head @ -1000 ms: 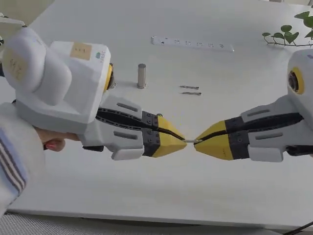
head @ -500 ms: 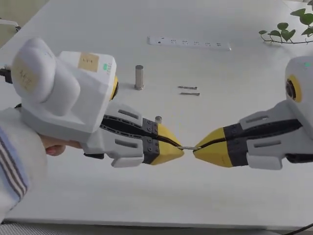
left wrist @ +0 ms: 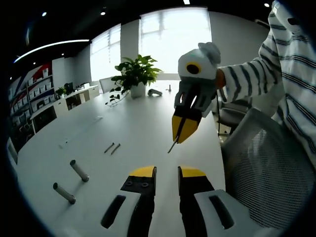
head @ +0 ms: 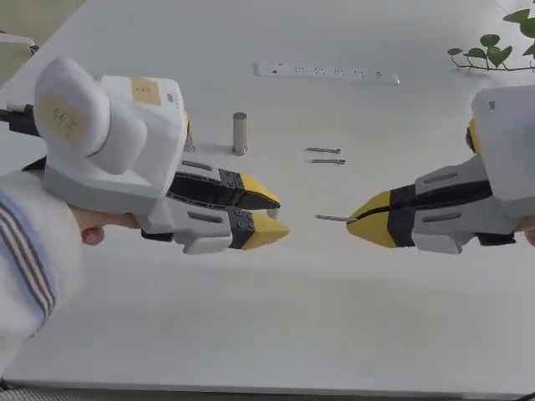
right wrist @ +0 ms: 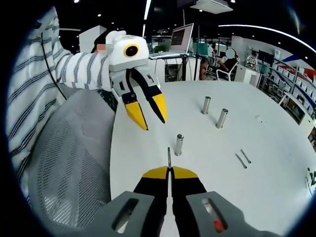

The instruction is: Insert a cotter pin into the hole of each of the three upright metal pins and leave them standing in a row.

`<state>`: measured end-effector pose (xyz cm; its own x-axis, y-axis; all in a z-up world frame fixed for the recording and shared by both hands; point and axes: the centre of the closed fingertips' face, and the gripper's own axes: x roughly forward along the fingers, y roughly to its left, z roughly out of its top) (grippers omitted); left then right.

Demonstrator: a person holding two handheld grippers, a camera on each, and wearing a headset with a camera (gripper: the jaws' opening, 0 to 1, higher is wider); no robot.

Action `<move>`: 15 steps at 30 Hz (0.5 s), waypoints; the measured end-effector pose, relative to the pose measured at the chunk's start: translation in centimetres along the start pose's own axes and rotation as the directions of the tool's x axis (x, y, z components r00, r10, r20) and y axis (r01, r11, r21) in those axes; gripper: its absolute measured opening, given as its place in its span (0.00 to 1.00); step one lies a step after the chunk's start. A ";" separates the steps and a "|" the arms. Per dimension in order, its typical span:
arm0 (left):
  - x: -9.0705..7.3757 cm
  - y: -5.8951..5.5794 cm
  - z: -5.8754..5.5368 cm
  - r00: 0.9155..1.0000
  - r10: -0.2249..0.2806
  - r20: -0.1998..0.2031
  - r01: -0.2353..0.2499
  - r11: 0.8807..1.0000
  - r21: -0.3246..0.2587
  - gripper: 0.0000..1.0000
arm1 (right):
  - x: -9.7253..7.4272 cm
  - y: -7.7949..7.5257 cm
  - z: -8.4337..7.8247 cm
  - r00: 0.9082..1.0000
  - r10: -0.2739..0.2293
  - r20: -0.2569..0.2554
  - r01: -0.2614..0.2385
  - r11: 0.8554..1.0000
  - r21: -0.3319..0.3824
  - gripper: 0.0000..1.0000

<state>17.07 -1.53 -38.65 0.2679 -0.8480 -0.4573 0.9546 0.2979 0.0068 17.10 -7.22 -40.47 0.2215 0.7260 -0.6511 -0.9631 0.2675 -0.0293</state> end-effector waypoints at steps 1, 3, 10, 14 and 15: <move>0.0 0.3 -0.1 1.000 0.006 -0.001 -0.006 1.000 -0.005 0.15 | 0.3 -0.3 -0.1 1.000 -0.007 -0.007 0.007 1.000 -0.004 0.00; 0.1 1.0 -0.3 1.000 0.023 -0.008 -0.023 1.000 -0.007 0.15 | 0.7 -0.8 0.0 1.000 -0.010 -0.008 0.010 1.000 -0.005 0.00; 1.0 2.5 -1.4 0.997 0.050 -0.056 -0.051 0.999 -0.016 0.14 | 2.2 -1.5 0.1 1.000 0.004 -0.024 -0.004 1.000 -0.030 0.00; 1.5 3.1 -2.0 0.995 0.054 -0.083 -0.055 0.998 -0.008 0.13 | 3.2 -1.6 0.0 0.999 0.012 -0.036 -0.014 0.999 -0.041 0.00; 1.6 3.3 -2.0 0.995 0.053 -0.088 -0.054 0.999 -0.007 0.13 | 3.4 -1.7 -0.1 0.999 0.014 -0.042 -0.016 0.999 -0.045 0.00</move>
<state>20.39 -1.03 -41.18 0.3054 -0.7891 -0.5329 0.9378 0.3462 0.0249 19.42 -5.27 -42.67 0.2013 0.7025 -0.6826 -0.9725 0.2269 -0.0533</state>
